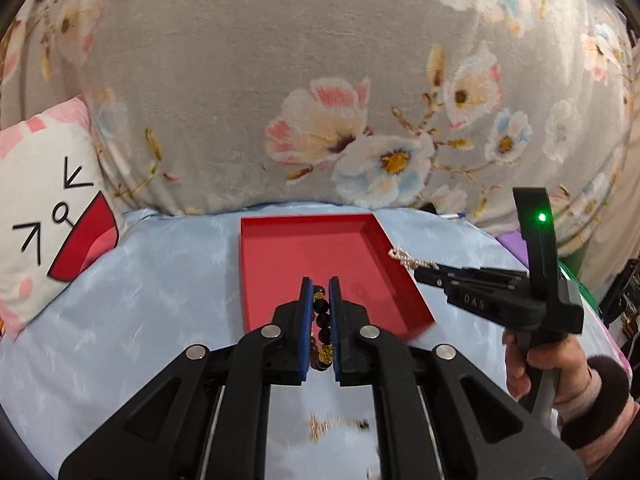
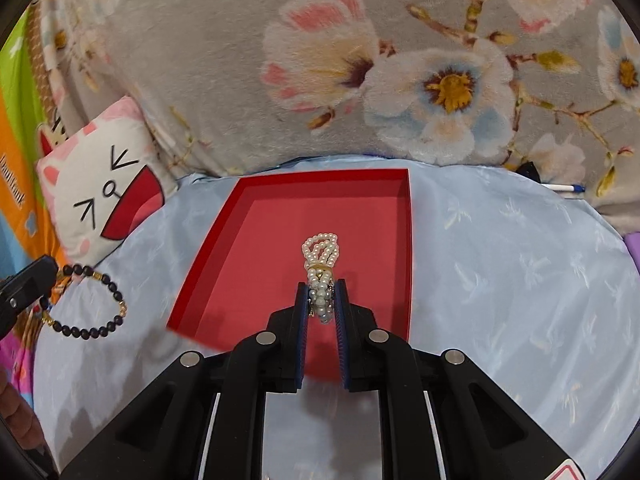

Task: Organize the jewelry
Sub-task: 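Lower both held pieces into the red box and open both tools, then withdraw both tools from the red box toward the remaining jewelry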

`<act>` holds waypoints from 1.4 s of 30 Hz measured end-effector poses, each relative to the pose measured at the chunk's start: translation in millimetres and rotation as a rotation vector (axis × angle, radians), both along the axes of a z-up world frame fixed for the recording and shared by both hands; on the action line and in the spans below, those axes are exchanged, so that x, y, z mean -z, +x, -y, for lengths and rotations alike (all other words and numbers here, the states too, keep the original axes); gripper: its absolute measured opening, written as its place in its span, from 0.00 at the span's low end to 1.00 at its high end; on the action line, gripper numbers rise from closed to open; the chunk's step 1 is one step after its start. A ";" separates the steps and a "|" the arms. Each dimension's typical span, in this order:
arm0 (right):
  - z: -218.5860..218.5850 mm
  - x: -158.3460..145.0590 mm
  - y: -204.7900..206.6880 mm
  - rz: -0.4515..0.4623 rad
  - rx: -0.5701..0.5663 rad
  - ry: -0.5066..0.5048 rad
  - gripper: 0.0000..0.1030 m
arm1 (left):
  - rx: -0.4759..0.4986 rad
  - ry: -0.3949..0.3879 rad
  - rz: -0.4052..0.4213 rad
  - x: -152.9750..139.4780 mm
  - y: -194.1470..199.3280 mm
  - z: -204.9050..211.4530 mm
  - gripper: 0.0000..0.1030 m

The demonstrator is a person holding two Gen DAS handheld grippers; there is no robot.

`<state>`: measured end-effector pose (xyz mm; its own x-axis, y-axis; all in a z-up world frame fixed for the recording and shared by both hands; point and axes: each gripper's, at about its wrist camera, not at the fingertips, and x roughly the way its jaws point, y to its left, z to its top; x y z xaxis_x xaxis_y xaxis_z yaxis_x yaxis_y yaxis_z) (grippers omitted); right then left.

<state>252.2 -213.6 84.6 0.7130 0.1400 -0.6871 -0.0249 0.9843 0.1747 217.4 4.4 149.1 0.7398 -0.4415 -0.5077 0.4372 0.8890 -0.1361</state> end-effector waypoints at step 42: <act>22.6 30.4 68.4 -0.056 0.056 -0.098 0.32 | -0.212 0.141 -0.074 59.0 150.3 29.4 0.53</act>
<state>320.6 -236.2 54.2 0.6782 0.0308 -0.7342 0.0378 0.9963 0.0767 367.7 -25.0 90.1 0.7666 -0.2019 -0.6096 0.2325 0.9721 -0.0296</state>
